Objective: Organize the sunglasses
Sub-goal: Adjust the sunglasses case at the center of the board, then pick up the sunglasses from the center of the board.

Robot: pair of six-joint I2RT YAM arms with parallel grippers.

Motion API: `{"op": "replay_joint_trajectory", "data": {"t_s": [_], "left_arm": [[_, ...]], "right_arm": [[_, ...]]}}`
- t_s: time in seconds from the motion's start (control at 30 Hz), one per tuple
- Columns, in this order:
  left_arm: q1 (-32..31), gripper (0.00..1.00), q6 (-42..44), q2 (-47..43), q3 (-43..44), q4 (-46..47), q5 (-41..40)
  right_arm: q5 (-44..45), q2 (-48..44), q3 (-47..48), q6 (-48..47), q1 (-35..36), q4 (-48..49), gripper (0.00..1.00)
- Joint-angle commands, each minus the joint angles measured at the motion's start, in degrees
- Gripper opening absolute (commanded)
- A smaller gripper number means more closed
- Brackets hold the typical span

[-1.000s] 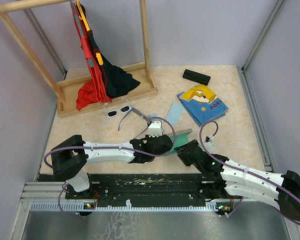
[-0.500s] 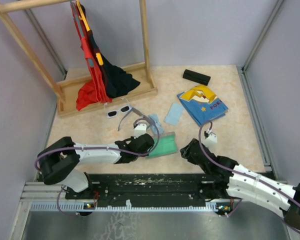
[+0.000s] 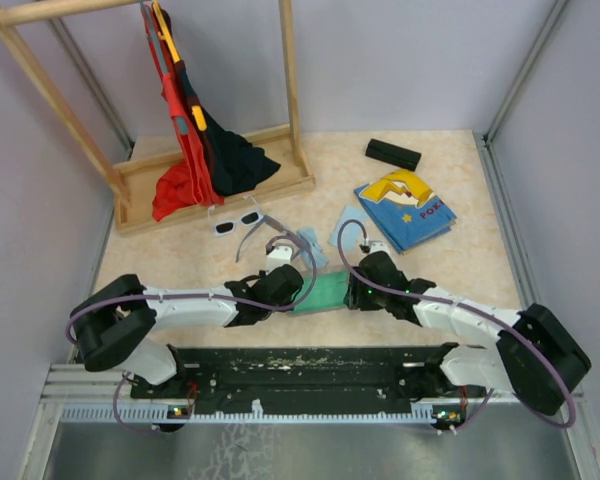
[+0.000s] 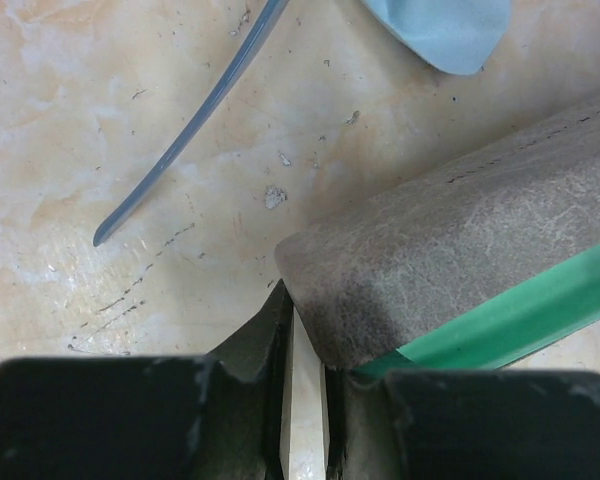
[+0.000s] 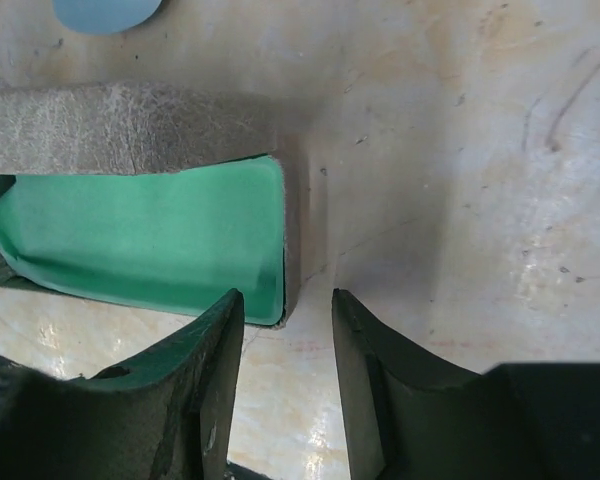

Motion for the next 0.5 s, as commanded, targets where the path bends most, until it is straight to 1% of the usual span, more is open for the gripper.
{"op": "replay_joint_trajectory", "data": {"t_s": [0.0,0.3,0.37,0.47], "left_arm": [[0.0,0.18,1.31,-1.24,-0.54,0.41,1.28],[0.0,0.17,1.73,-0.68,-0.28,0.86,2.11],[0.0,0.17,1.87,-0.56,-0.04,0.83,2.17],[0.0,0.17,1.91,-0.54,0.08,0.79,2.21]], "right_arm": [[-3.37,3.68,3.79,-4.72,-0.37,7.21,0.4],[1.75,7.52,5.38,-7.32,-0.37,7.01,0.36],[2.3,8.52,5.72,-7.8,-0.36,6.65,0.35],[2.15,10.14,6.35,-8.2,-0.37,5.99,0.29]]}}
